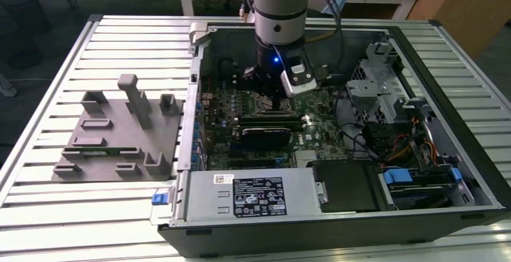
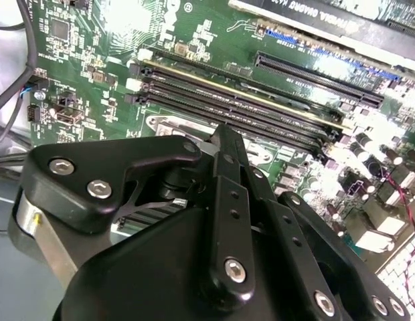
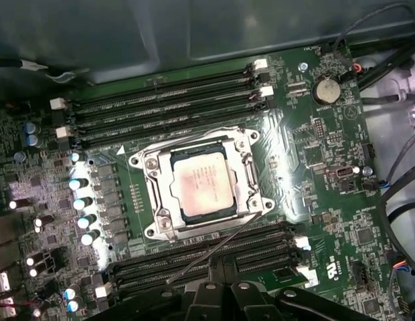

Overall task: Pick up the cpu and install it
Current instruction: 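Install the second cpu locking lever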

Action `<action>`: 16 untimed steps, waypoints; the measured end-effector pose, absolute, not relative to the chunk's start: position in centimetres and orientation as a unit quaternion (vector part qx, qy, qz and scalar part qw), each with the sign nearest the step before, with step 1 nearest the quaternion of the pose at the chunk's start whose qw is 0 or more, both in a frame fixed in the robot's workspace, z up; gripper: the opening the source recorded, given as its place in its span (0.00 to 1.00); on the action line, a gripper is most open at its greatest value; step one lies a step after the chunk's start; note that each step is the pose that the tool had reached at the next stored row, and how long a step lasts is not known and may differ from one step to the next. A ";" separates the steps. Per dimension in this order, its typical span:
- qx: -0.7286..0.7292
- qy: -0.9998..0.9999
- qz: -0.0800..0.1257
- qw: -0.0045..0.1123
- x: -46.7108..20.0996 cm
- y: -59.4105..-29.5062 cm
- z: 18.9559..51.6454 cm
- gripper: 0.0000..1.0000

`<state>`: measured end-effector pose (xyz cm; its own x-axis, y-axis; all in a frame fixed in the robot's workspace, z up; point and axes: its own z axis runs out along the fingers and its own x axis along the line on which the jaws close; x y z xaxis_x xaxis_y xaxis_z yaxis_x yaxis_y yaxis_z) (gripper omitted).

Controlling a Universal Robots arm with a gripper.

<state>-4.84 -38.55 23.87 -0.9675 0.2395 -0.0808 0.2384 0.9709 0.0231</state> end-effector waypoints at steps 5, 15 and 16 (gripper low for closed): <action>0.111 0.993 0.010 0.041 -5.1 -38.7 23.6 0.11; 0.052 0.998 0.017 0.040 -5.2 -38.7 23.2 0.11; 0.046 0.998 0.017 0.040 -5.3 -38.7 23.2 0.11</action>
